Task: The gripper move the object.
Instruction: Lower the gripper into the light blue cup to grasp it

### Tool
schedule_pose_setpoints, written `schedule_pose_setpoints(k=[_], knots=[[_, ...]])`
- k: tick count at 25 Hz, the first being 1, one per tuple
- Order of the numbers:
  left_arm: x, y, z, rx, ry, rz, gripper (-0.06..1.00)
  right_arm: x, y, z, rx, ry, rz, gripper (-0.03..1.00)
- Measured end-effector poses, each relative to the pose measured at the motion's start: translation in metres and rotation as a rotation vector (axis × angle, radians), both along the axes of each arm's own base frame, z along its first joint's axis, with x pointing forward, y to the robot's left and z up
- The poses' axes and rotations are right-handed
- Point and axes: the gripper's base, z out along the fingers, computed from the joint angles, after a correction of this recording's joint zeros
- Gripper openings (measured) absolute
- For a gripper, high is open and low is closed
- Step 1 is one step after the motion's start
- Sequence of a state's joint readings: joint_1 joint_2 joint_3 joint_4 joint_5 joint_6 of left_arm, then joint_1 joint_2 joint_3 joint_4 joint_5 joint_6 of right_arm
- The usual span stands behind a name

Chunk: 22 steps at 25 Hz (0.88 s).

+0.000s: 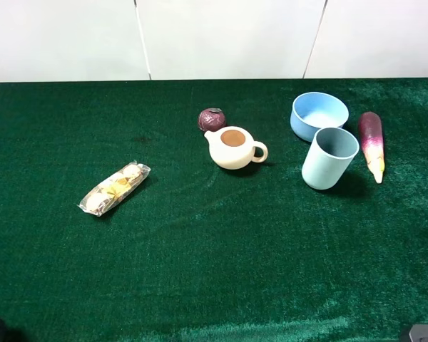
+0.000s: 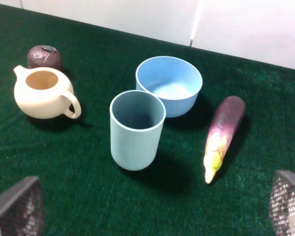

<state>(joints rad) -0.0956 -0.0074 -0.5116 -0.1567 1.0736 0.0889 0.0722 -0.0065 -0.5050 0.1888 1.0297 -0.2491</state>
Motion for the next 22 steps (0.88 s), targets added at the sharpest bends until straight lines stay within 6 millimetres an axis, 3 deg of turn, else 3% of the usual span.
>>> schedule_pose_setpoints(k=[22], knots=[[0.0,0.0,0.0,0.0,0.0,0.0,0.95,0.0,0.0,0.0,0.0,0.0,0.0,0.69]])
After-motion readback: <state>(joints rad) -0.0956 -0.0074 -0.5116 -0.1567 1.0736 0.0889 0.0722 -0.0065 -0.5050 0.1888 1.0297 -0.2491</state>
